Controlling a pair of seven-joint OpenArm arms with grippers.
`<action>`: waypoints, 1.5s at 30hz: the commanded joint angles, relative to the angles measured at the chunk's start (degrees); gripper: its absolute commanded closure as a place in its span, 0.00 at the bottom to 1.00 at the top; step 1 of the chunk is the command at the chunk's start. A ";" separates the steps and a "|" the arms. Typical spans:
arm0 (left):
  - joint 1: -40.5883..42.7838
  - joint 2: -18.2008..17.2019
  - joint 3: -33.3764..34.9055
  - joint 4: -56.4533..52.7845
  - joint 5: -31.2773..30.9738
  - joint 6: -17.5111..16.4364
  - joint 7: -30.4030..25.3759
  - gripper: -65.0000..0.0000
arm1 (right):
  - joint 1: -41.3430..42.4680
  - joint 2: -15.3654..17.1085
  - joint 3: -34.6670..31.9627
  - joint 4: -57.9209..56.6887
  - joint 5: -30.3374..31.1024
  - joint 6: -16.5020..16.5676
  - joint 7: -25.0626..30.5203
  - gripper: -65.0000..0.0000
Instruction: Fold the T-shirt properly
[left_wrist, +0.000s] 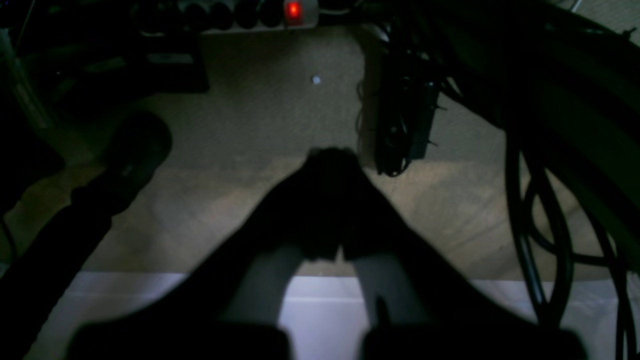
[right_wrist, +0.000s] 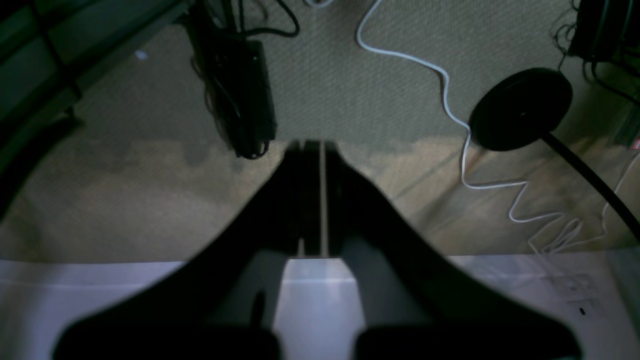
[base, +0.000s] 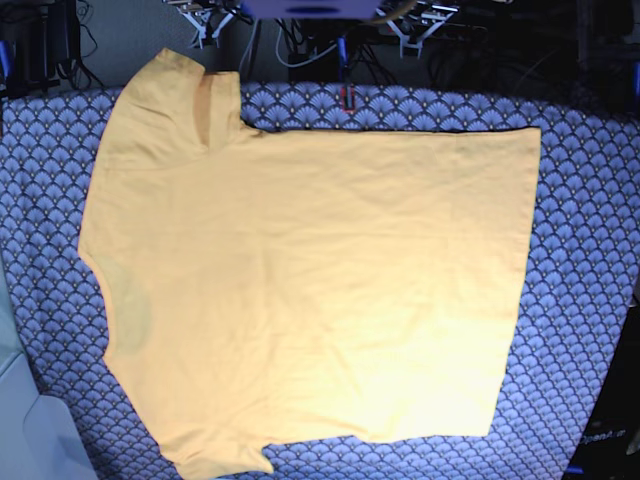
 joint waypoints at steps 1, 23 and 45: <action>0.03 0.14 -0.01 0.14 -0.10 -0.06 0.19 1.00 | -0.19 0.02 0.01 0.10 0.38 0.89 -0.12 1.00; 0.03 0.14 -0.01 0.14 -0.10 -0.06 0.10 1.00 | -0.19 0.02 0.01 0.10 0.38 0.89 -0.03 1.00; 24.82 -2.05 -0.10 0.41 -0.19 -10.17 -51.59 1.00 | -29.11 4.50 0.27 0.72 0.73 0.80 68.10 1.00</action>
